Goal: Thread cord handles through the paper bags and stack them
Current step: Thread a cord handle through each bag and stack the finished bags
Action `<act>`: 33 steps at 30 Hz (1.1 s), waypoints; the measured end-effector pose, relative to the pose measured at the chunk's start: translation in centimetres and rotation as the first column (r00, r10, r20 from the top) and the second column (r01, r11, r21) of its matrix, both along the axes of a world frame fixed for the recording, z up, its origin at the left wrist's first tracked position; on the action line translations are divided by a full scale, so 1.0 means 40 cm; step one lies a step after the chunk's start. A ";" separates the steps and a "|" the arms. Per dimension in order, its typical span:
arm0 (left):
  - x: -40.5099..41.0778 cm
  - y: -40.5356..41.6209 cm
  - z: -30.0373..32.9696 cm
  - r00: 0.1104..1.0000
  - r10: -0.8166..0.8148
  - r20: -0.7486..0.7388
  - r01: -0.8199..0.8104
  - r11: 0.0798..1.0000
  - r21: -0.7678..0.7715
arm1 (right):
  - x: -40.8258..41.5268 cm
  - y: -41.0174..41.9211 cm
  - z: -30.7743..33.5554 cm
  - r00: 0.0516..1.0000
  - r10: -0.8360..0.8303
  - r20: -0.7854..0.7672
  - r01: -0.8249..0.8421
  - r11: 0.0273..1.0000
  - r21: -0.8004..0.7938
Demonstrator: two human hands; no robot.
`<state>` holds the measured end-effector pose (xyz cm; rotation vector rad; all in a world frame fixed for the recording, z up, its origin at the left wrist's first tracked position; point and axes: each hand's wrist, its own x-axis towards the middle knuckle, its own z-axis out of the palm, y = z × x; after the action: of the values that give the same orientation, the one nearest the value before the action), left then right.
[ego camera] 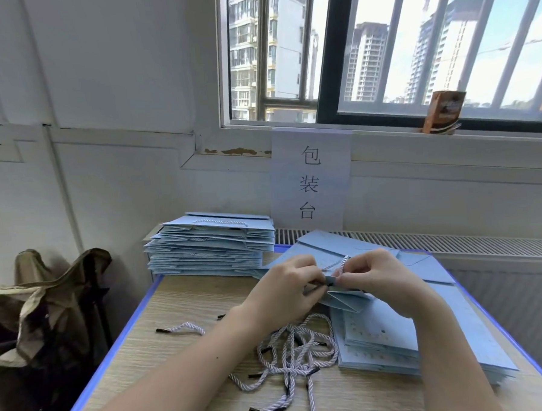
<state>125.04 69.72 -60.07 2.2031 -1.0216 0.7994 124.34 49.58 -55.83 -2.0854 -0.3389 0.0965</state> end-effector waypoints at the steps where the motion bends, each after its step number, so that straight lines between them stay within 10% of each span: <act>1: -0.001 -0.003 -0.002 1.000 0.001 0.001 -0.001 1.000 -0.015 | 0.001 0.000 0.000 1.000 -0.005 -0.005 0.005 1.000 0.007; 25: 0.013 0.073 0.084 0.953 -0.005 -0.302 0.069 0.977 0.202 | -0.006 0.006 0.001 0.999 -0.004 -0.043 0.004 1.000 0.010; 33: 0.034 0.111 0.106 0.981 0.162 -0.111 -0.173 0.981 -0.093 | -0.012 0.006 0.006 0.997 0.003 -0.075 -0.005 1.000 -0.026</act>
<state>126.41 74.15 -55.81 2.2378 -0.7363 0.7848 123.87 49.82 -55.60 -2.1005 -0.2975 0.1820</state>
